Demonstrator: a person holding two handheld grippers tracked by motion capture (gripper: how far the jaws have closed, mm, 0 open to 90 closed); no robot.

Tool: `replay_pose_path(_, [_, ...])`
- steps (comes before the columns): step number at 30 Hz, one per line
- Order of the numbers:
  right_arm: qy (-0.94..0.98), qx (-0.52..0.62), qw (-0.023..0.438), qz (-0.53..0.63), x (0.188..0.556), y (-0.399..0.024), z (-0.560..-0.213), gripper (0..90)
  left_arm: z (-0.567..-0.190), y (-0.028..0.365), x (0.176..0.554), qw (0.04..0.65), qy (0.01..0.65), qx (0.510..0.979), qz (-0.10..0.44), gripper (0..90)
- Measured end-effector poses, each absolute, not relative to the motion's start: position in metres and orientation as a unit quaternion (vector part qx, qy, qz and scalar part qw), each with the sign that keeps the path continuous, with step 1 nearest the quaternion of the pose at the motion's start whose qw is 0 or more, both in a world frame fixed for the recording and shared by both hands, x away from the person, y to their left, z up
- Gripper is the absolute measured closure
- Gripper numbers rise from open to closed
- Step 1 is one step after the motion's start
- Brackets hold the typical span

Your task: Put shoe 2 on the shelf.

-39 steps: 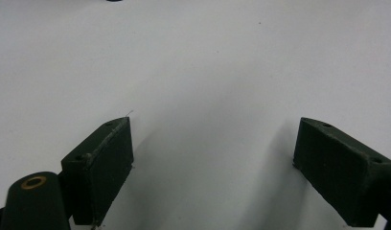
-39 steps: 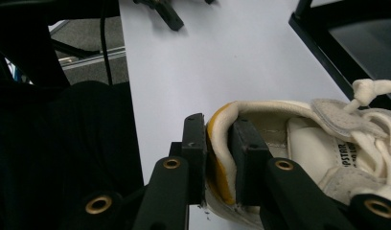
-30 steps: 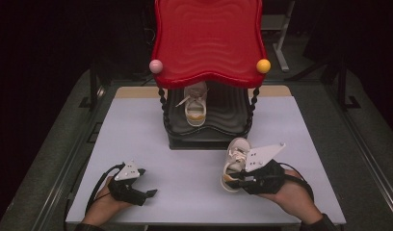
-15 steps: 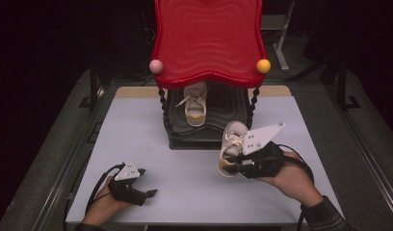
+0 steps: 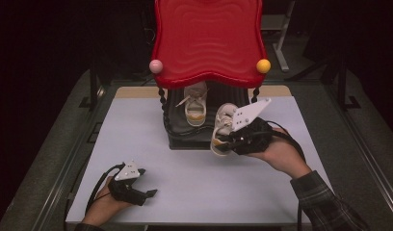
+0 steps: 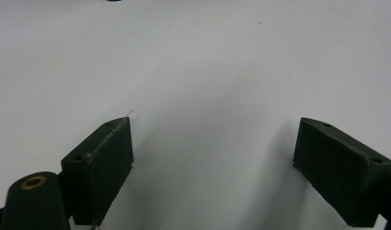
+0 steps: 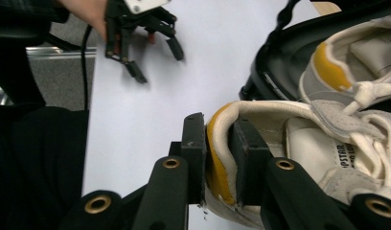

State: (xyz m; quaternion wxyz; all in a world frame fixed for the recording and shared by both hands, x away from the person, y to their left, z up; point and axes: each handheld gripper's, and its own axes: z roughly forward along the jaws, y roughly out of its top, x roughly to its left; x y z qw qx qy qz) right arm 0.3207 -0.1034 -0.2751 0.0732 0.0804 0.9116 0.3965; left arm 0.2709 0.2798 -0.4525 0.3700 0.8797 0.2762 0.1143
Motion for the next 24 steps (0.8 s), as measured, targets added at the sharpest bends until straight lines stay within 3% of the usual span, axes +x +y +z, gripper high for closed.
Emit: replay_pose_path(24, [0.920,0.086,0.057,0.379,0.391,-0.086,-0.301,77.8,-0.453,0.280,0.271,0.370,0.276,0.880,0.116,12.9])
